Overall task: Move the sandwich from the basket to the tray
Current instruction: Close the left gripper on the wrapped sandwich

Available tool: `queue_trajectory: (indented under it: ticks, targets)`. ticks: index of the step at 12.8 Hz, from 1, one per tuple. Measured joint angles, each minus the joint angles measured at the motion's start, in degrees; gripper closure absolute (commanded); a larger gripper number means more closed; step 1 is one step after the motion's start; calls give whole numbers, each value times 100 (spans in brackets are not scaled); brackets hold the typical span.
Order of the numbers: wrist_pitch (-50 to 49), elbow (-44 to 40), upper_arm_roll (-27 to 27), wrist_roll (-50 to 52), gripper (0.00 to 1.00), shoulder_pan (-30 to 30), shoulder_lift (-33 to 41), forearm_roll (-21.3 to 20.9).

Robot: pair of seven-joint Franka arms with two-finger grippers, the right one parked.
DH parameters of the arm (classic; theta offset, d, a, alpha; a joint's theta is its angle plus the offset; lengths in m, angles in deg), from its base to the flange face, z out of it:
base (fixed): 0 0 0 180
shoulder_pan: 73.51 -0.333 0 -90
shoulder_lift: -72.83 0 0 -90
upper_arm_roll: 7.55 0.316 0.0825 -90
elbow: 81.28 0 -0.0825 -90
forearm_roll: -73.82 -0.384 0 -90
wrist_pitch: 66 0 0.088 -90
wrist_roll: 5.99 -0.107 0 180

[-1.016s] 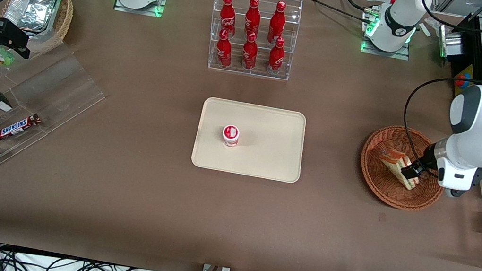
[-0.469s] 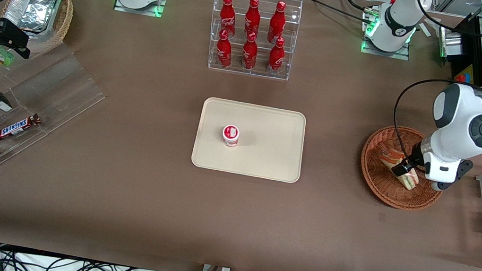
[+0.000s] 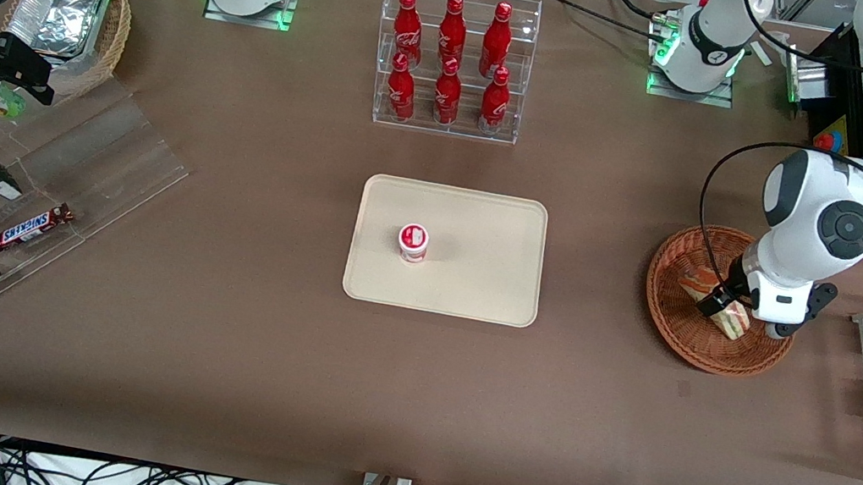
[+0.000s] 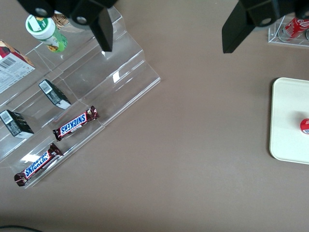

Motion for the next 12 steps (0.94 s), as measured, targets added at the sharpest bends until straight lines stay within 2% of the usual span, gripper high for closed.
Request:
queue_trajectory:
  ticks: [1,3,4,6,12]
  targets:
    - [81,28,0,7,0,0,-25,0]
    - [197,62,0,20,35,0,-70,-1]
    - [208,66,0,33,49,0,-74,-1]
    - [211,66,0,53,61,0,-74,-1]
    - [200,65,2,56,62,0,-67,-65]
